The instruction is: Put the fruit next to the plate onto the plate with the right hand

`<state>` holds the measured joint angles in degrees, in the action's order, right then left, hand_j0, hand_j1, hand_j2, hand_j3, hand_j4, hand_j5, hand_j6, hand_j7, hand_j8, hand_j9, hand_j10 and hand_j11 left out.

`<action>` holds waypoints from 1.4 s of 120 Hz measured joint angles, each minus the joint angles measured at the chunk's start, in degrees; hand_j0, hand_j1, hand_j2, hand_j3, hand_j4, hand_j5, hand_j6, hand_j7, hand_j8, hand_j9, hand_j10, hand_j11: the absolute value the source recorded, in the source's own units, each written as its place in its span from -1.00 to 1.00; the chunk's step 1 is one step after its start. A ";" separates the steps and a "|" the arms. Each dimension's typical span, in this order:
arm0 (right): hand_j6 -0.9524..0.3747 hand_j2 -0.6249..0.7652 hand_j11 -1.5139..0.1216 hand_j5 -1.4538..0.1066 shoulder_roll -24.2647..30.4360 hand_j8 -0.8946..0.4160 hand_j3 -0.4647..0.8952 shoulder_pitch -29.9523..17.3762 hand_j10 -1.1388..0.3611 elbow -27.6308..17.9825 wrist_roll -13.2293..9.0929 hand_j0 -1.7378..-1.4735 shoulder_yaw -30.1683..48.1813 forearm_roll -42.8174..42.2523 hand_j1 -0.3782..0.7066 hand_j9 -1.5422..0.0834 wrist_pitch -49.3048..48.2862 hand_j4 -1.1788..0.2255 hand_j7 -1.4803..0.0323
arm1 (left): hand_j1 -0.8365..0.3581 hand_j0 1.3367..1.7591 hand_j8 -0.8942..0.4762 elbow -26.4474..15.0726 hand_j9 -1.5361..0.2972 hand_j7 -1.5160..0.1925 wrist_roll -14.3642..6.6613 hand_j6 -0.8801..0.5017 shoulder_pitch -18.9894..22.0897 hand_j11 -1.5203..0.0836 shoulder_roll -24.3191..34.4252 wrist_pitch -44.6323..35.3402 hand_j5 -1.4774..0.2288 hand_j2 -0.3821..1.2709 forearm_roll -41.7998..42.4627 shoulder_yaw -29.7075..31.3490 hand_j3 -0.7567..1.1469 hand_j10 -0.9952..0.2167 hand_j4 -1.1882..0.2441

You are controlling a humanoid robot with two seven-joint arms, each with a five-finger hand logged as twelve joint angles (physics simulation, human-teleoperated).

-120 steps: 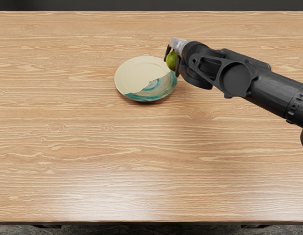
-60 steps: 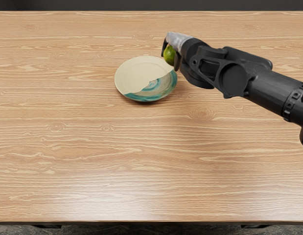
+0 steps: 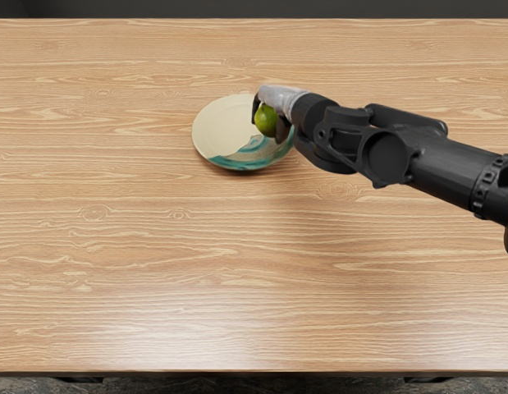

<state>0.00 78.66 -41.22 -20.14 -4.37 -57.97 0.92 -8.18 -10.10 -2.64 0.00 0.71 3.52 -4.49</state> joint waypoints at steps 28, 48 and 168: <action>0.21 -0.09 0.44 0.46 0.00 0.13 -0.32 0.44 0.17 0.16 -0.16 -0.37 -0.04 0.59 -0.54 0.50 -0.12 0.37 0.54 | 0.96 0.52 0.28 0.01 0.65 0.75 0.00 0.25 0.00 0.87 0.00 0.00 0.71 -0.53 0.00 0.00 -0.21 0.62 0.64; 0.33 -0.09 0.67 0.69 0.00 0.26 -0.32 1.17 0.37 0.31 -0.24 -0.38 0.00 2.06 -0.77 0.72 -0.22 0.54 0.77 | 0.96 0.52 0.28 0.01 0.65 0.75 0.00 0.25 0.05 0.87 0.00 0.00 0.71 -0.53 0.00 0.01 -0.21 0.62 0.64; 0.43 -0.10 0.85 0.86 27.11 0.36 -0.32 -1.24 0.52 -7.30 6.03 -0.40 14.64 16.63 -0.95 0.90 -35.79 0.67 0.96 | 0.96 0.52 0.28 0.02 0.65 0.75 0.00 0.25 -0.41 0.87 0.00 0.03 0.71 -0.53 0.00 -0.04 -0.21 0.62 0.64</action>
<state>27.11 77.42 -48.52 -14.11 10.27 -41.34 -34.87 -8.16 -10.11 -3.04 0.00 0.74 3.52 -4.53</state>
